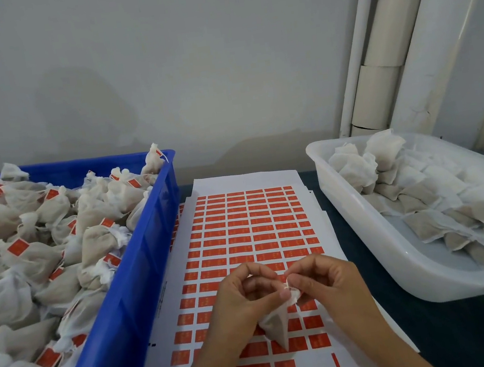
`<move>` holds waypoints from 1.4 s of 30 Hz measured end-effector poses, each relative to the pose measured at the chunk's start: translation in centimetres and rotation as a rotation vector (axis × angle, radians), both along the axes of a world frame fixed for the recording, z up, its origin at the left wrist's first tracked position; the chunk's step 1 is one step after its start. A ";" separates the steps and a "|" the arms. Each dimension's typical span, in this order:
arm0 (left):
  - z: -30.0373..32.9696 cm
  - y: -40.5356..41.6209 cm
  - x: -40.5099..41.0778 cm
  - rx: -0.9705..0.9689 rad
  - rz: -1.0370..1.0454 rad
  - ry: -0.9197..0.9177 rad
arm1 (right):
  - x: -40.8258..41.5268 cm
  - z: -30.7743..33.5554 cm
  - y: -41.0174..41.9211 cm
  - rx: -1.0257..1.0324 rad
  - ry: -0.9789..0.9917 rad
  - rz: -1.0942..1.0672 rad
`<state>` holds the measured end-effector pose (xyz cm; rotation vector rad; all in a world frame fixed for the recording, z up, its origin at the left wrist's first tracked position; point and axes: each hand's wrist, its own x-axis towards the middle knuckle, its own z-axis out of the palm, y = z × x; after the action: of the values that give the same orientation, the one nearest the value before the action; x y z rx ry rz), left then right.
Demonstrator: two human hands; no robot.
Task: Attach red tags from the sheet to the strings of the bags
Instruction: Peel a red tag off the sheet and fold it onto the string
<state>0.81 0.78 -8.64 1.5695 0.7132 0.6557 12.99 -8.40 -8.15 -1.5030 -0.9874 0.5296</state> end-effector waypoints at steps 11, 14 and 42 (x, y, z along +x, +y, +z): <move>0.0 -0.5 -0.2 0.202 0.102 -0.046 | 0.2 0.4 -0.1 -0.114 0.030 0.094; 0.0 -0.3 -0.3 0.189 0.109 -0.054 | 0.3 0.3 -0.1 -0.153 -0.082 0.108; -0.7 -0.4 -0.4 0.476 0.089 -0.006 | 0.1 -0.9 0.0 -0.143 -0.435 0.023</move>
<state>0.37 0.39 -9.30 1.9752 0.6541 0.9457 13.10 -8.44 -9.04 -1.7795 -1.3244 0.2965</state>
